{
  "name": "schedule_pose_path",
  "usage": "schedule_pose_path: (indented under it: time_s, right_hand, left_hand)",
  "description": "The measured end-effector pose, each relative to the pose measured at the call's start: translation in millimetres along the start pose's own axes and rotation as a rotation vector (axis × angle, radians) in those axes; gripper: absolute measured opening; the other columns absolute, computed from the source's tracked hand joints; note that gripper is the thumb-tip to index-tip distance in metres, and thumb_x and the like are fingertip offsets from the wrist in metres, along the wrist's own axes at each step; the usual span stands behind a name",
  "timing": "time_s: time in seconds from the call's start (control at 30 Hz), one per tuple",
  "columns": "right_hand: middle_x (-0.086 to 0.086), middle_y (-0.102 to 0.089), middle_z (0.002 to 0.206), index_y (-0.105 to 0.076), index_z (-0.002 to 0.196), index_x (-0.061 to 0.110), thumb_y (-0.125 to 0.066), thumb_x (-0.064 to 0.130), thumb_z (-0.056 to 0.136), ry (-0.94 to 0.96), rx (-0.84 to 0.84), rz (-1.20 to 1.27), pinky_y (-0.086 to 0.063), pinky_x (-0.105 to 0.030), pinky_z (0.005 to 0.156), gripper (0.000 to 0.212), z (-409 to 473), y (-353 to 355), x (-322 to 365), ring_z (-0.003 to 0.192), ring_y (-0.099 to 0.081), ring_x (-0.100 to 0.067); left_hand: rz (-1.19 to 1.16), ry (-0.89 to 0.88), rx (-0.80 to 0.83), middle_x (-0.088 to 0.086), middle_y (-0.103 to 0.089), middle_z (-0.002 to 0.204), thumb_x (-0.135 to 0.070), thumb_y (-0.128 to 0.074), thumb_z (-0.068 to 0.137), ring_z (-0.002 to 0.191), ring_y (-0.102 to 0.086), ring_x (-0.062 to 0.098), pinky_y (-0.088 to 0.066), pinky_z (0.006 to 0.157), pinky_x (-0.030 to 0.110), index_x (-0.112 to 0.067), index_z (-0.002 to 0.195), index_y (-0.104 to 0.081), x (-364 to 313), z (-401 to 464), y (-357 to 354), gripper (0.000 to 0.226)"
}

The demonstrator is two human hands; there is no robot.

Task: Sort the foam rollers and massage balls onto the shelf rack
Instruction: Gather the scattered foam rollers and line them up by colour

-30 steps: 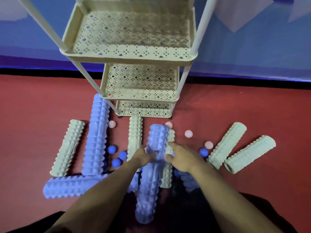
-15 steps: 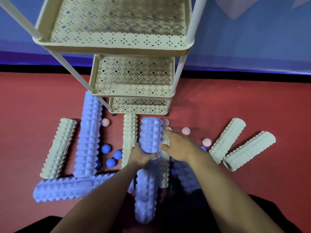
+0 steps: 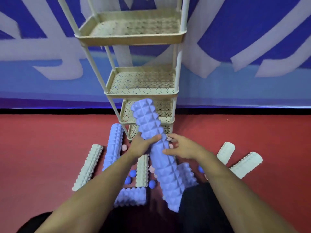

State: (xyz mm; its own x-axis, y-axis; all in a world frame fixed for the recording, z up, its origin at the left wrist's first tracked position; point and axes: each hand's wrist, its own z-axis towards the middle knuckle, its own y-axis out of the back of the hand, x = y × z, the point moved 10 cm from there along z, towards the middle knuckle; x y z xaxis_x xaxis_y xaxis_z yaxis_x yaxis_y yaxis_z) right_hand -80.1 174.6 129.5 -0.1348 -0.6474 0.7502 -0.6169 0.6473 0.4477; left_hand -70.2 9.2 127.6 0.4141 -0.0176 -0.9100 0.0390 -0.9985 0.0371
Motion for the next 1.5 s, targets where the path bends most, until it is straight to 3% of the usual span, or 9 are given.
schedule_pose_path:
  time_s: [0.1,0.27,0.43,0.6,0.77,0.9,1.13,1.27,1.5]
  right_hand:
    - [0.008,-0.057,0.136,-0.038,0.149,0.027,-0.084,0.034,0.079,0.086,-0.018,-0.015,-0.043,-0.026,0.108,0.084,-37.3,7.6,33.0,0.129,-0.053,-0.009]
    - [0.016,-0.040,0.146,-0.018,0.157,0.032,-0.084,0.038,0.080,0.241,-0.145,-0.050,-0.033,-0.017,0.105,0.102,-96.1,30.6,84.0,0.133,-0.040,-0.001]
    - [0.011,-0.054,0.134,-0.040,0.145,0.026,-0.082,0.043,0.080,0.332,-0.277,-0.054,-0.041,-0.023,0.096,0.080,-146.2,60.9,118.7,0.125,-0.053,-0.011]
    - [0.014,-0.056,0.123,-0.045,0.132,0.035,-0.080,0.041,0.083,0.378,-0.349,-0.042,-0.041,-0.011,0.083,0.061,-182.1,92.3,134.6,0.112,-0.055,-0.007]
    - [0.017,-0.061,0.121,-0.051,0.132,0.031,-0.081,0.052,0.076,0.355,-0.462,0.027,-0.046,-0.021,0.088,0.067,-192.3,122.2,118.3,0.110,-0.060,-0.006]
    - [0.018,-0.063,0.122,-0.054,0.130,0.032,-0.079,0.064,0.071,0.323,-0.601,0.105,-0.051,-0.034,0.096,0.072,-191.3,152.6,94.1,0.111,-0.062,-0.005]
    - [0.010,-0.064,0.122,-0.054,0.130,0.027,-0.082,0.058,0.071,0.160,-0.759,0.070,-0.051,-0.034,0.093,0.072,-184.7,207.1,-23.2,0.108,-0.062,-0.010]
    - [0.001,-0.070,0.104,-0.059,0.110,0.022,-0.082,0.053,0.073,-0.042,-0.766,0.104,-0.055,-0.043,0.083,0.053,-169.6,201.8,-142.7,0.093,-0.067,-0.019]
    - [-0.001,-0.067,0.113,-0.056,0.122,0.023,-0.068,0.084,0.057,-0.521,-0.791,0.239,-0.055,-0.044,0.088,0.090,-144.1,139.0,-380.2,0.103,-0.066,-0.026]
  left_hand:
    - [-0.040,-0.109,0.000,-0.005,-0.078,0.102,-0.024,-0.083,0.081,0.084,-0.075,0.007,-0.056,0.058,0.023,-0.022,0.106,-0.071,-50.7,-32.6,-3.6,0.028]
    - [-0.097,-0.247,-0.007,-0.001,-0.077,0.109,-0.028,-0.084,0.080,0.103,-0.073,0.022,-0.060,0.084,0.044,-0.025,0.109,-0.073,-117.6,-85.1,-6.3,0.031]
    - [-0.132,-0.304,0.014,-0.007,-0.077,0.108,-0.033,-0.077,0.086,0.099,-0.072,0.015,-0.060,0.078,0.038,-0.025,0.113,-0.070,-165.4,-125.1,-18.2,0.030]
    - [-0.180,-0.334,0.015,-0.006,-0.076,0.112,-0.040,-0.076,0.086,0.101,-0.071,0.018,-0.057,0.068,0.032,-0.023,0.122,-0.068,-191.6,-143.0,-33.7,0.040]
    - [-0.242,-0.341,0.018,0.000,-0.075,0.115,-0.046,-0.074,0.086,0.099,-0.072,0.019,-0.059,0.075,0.035,-0.017,0.122,-0.066,-199.9,-131.2,-56.2,0.047]
    - [-0.207,-0.351,0.060,0.001,-0.071,0.123,-0.050,-0.071,0.088,0.113,-0.068,0.023,-0.059,0.084,0.039,-0.015,0.123,-0.066,-212.3,-104.4,-90.7,0.049]
    - [0.078,-0.299,0.254,-0.006,-0.070,0.122,-0.051,-0.066,0.092,0.112,-0.068,0.015,-0.058,0.086,0.037,-0.024,0.119,-0.065,-165.6,-31.6,-186.9,0.038]
    - [0.235,-0.190,0.311,-0.009,-0.067,0.122,-0.055,-0.068,0.088,0.108,-0.069,0.012,-0.056,0.095,0.044,-0.024,0.135,-0.057,-84.8,14.4,-226.3,0.058]
    - [0.353,0.002,0.328,0.003,-0.064,0.125,-0.045,-0.066,0.094,0.105,-0.066,0.019,-0.057,0.086,0.035,-0.015,0.137,-0.055,49.1,78.2,-255.6,0.054]
